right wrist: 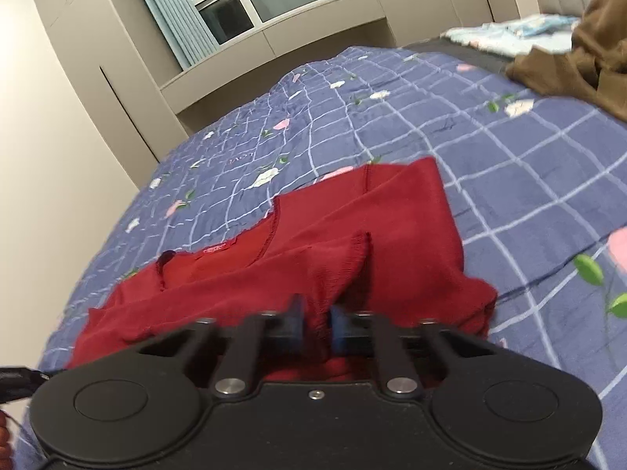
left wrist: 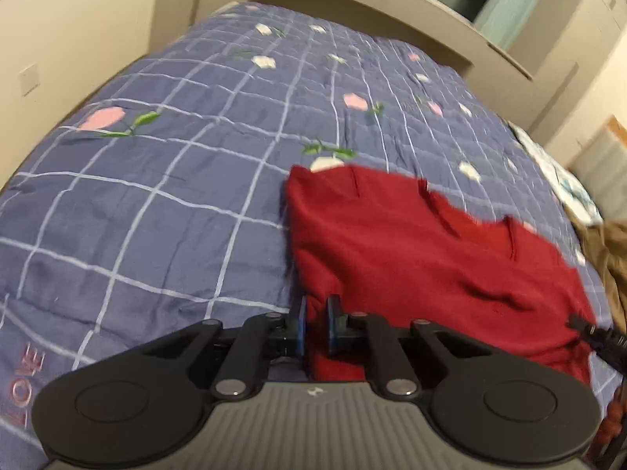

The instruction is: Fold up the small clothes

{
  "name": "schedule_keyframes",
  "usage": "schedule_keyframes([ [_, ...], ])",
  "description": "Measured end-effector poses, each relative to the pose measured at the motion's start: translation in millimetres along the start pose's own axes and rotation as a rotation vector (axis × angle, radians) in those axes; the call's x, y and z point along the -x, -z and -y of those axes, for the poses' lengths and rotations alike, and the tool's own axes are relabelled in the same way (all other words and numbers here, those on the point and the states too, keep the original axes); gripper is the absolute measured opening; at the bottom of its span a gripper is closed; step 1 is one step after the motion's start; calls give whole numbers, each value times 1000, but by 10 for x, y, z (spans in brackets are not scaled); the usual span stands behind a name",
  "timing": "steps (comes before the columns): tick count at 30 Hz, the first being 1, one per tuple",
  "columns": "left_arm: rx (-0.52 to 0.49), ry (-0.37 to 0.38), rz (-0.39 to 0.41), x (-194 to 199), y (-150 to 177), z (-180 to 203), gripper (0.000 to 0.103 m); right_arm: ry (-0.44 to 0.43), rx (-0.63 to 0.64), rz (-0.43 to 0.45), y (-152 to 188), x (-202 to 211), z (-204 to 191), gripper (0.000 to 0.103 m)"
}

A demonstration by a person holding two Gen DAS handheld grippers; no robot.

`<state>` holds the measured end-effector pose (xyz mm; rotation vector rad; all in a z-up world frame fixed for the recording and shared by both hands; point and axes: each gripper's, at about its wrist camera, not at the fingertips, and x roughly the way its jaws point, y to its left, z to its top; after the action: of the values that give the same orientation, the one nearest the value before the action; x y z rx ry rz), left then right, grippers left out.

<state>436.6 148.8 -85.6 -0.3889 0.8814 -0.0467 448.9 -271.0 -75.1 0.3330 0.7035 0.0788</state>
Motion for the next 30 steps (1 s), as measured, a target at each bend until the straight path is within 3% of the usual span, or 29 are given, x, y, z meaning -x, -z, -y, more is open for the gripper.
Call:
schedule_keyframes([
  [3, 13, -40, 66, 168, 62, 9, 8, 32, 30, -8, 31, 15, -51, 7],
  [7, 49, -87, 18, 27, 151, -87, 8, 64, 28, -33, 130, -48, -7, 7],
  [11, 32, -89, 22, 29, 124, -56, 12, 79, 84, -11, 108, 41, -51, 22],
  [14, -8, -123, 44, 95, 88, 9, 28, 99, 144, 25, 63, 67, -108, 37],
  [16, -33, -139, 78, 124, 64, 77, 58, 113, 169, 37, 15, 21, -156, 45],
  [17, -37, -147, 93, 122, 42, 107, 63, 110, 184, 40, -9, -12, -187, 46],
  [20, -60, -169, 112, 65, -17, 230, 64, 131, 279, 34, -33, -165, -288, 50],
  [22, -94, -201, 99, -52, -28, 290, 64, 190, 319, 1, -35, -276, -266, 47],
  [24, -120, -308, 19, -236, -26, 306, 62, 215, 297, 9, -38, -270, -143, 45],
  [25, -112, -317, -10, -286, -17, 278, 63, 218, 274, 10, -47, -257, -49, 45],
  [30, -59, -276, 4, -238, 2, 167, 68, 173, 204, 28, -71, -91, 146, 45],
])
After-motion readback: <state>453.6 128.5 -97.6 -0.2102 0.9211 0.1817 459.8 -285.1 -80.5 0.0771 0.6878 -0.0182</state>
